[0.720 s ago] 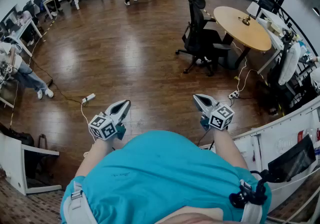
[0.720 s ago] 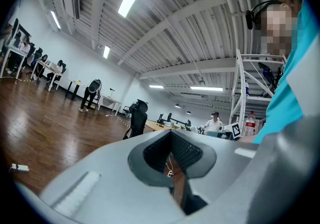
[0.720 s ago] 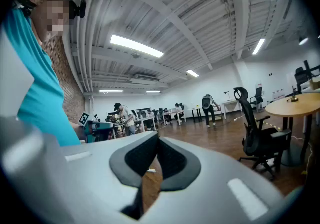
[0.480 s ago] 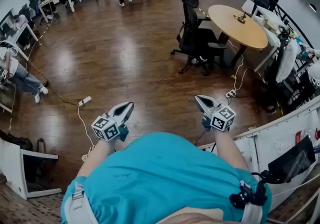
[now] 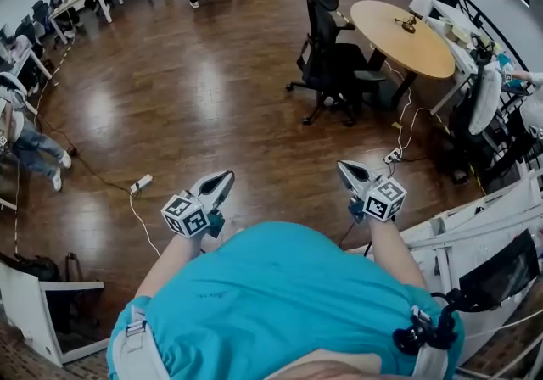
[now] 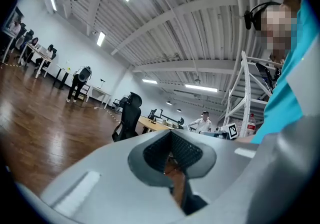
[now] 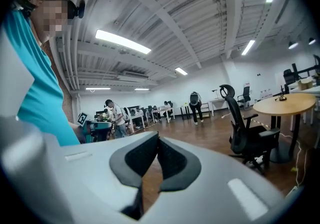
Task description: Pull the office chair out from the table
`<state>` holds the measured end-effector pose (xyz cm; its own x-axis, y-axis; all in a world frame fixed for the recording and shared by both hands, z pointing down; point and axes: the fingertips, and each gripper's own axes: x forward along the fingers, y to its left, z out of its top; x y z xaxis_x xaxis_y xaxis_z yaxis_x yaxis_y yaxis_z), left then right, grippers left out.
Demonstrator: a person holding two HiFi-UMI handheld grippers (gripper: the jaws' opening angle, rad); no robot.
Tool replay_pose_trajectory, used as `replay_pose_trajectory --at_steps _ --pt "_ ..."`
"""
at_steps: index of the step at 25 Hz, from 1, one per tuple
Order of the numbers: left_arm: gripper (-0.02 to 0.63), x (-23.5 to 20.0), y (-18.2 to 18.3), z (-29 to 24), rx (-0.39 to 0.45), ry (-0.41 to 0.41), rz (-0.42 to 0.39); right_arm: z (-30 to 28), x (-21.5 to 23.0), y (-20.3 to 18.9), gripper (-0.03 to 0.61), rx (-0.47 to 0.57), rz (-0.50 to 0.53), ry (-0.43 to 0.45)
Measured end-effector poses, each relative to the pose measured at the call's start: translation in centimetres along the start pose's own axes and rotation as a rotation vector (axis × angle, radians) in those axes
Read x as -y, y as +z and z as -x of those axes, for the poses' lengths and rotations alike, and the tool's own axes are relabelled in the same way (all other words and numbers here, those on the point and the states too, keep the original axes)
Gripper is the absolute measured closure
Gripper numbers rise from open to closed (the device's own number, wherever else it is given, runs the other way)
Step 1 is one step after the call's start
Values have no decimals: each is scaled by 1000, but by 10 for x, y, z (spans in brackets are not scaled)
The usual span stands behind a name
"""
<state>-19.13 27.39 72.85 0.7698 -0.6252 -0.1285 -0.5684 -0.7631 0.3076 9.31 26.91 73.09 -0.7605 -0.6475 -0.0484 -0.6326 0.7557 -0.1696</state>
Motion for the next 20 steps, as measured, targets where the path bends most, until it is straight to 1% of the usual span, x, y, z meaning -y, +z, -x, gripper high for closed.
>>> replay_pose_trajectory --at_steps 2,7,9,13,16,20 --pt "505 -31 12 -1 -2 -13 5 -31 5 4 578 1 3 -9" --pt "505 -106 65 10 -28 -51 -6 -114 12 34 578 13 22 -54" --pt "505 -136 82 4 -43 -60 -16 -145 25 43 578 16 19 -70" --pt "506 -189 108 -26 -51 -63 -25 -192 63 52 578 8 2 -92" --pt "505 -214 110 -52 -51 -69 -18 -212 101 49 578 3 -13 -109" --pt "505 -247 92 -107 -52 -38 -14 -230 174 47 578 19 -13 -87"
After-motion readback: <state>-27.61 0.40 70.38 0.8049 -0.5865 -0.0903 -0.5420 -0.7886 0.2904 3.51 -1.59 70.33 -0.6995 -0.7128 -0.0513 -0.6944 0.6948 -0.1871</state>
